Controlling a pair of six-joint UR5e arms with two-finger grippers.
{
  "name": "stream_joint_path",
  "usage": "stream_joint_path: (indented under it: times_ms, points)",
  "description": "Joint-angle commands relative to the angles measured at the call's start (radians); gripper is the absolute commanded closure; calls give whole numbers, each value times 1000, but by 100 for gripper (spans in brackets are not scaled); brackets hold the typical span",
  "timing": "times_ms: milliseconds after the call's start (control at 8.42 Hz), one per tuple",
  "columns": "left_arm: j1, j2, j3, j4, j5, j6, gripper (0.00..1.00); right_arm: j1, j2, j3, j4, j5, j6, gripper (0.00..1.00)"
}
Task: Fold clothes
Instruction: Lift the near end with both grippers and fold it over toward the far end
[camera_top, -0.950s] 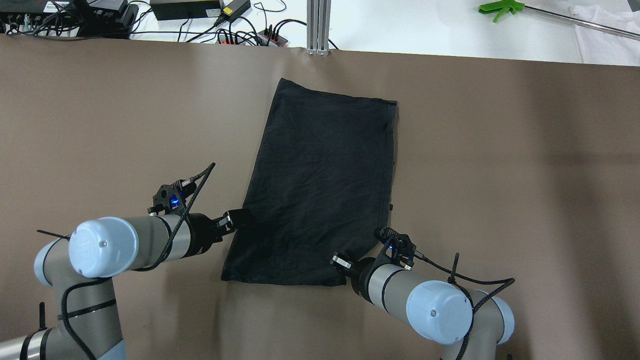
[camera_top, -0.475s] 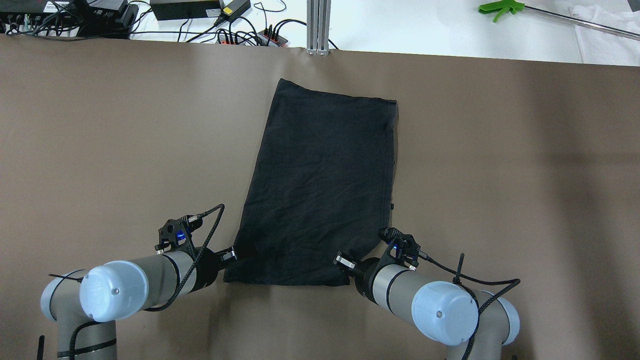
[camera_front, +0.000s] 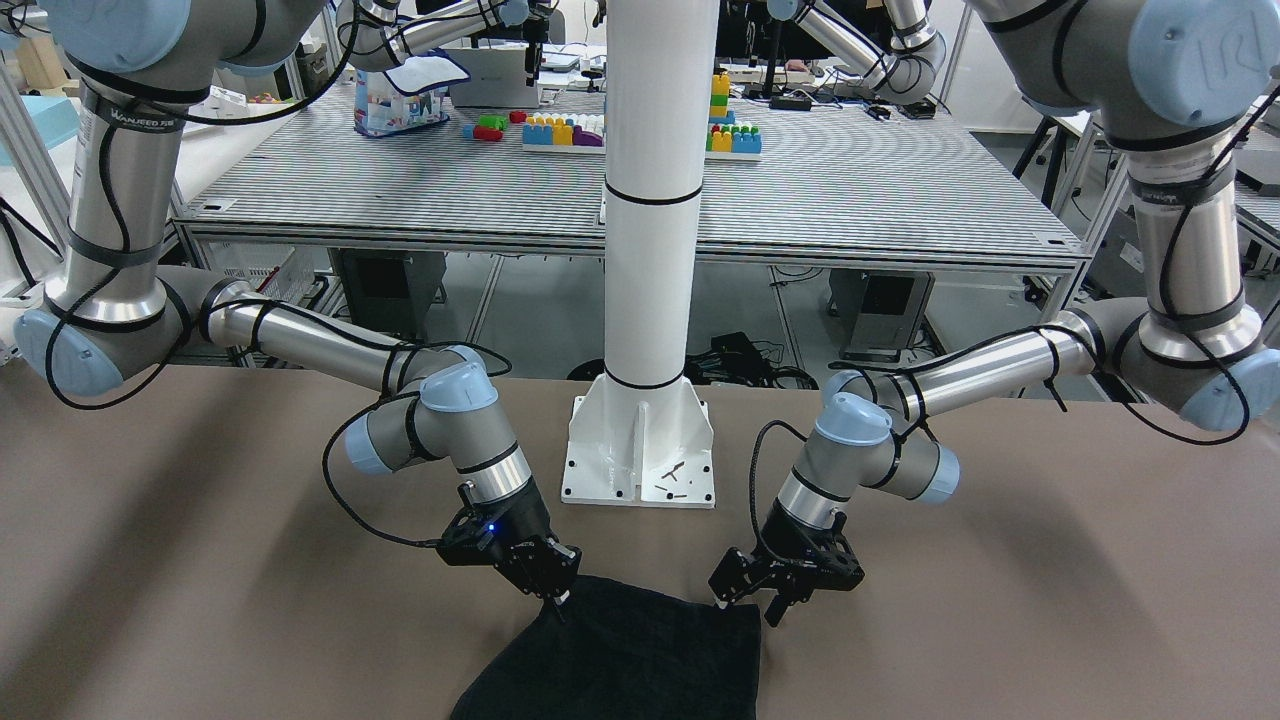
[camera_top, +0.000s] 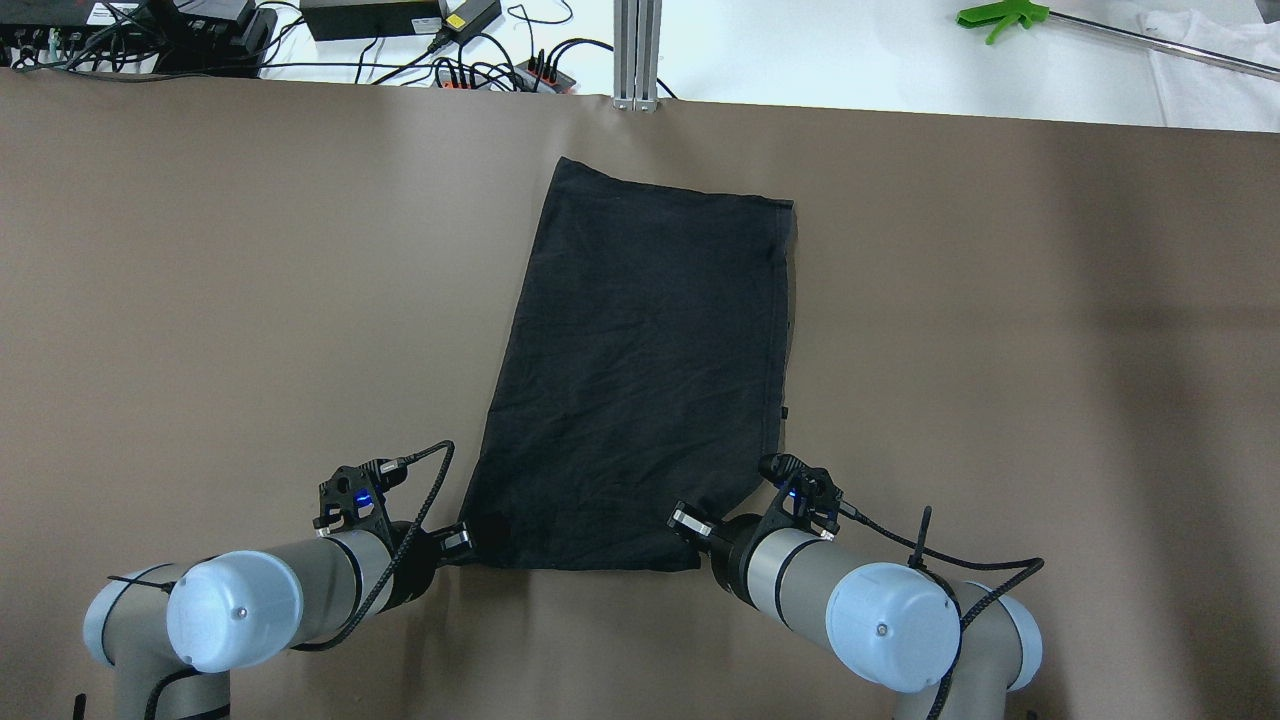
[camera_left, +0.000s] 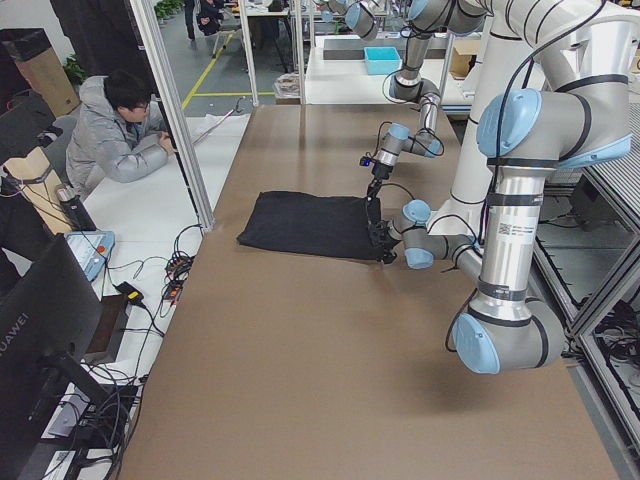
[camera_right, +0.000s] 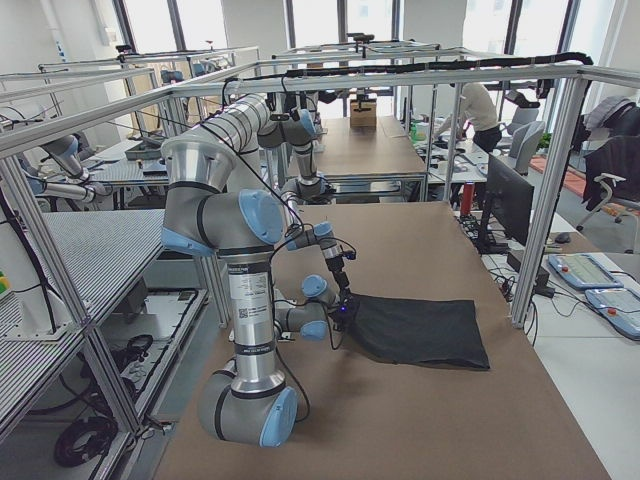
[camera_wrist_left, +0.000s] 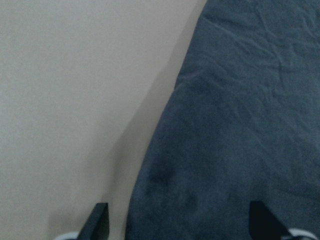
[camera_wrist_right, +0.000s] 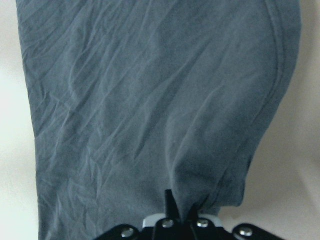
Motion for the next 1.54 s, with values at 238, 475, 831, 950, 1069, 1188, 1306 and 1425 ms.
stream_joint_path:
  times_ms: [238,475,831,950,1069,1188,1306,1425]
  points:
    - [29,2,9,0,19,2,82,0,1,0,0,-1,0,100]
    - [27,0,8,0,16,9,100,0,-1,8,0,-1,0,100]
    - [15,-9,-53,0,-49,14,100,0,-42,60,-2,29,-2,100]
    - [5,-1,-104,3,-63,14,100,-2,-64,104,-6,57,-2,100]
    - [4,9,-139,6,-62,14,100,-12,-73,124,-6,60,-2,100]
    - [6,34,-175,6,-59,14,100,-29,-85,141,-6,62,0,100]
    - [14,58,-221,6,-59,14,100,-67,-111,173,-6,60,2,100]
    - [35,98,-280,6,-59,14,100,-98,-160,230,-6,60,6,100]
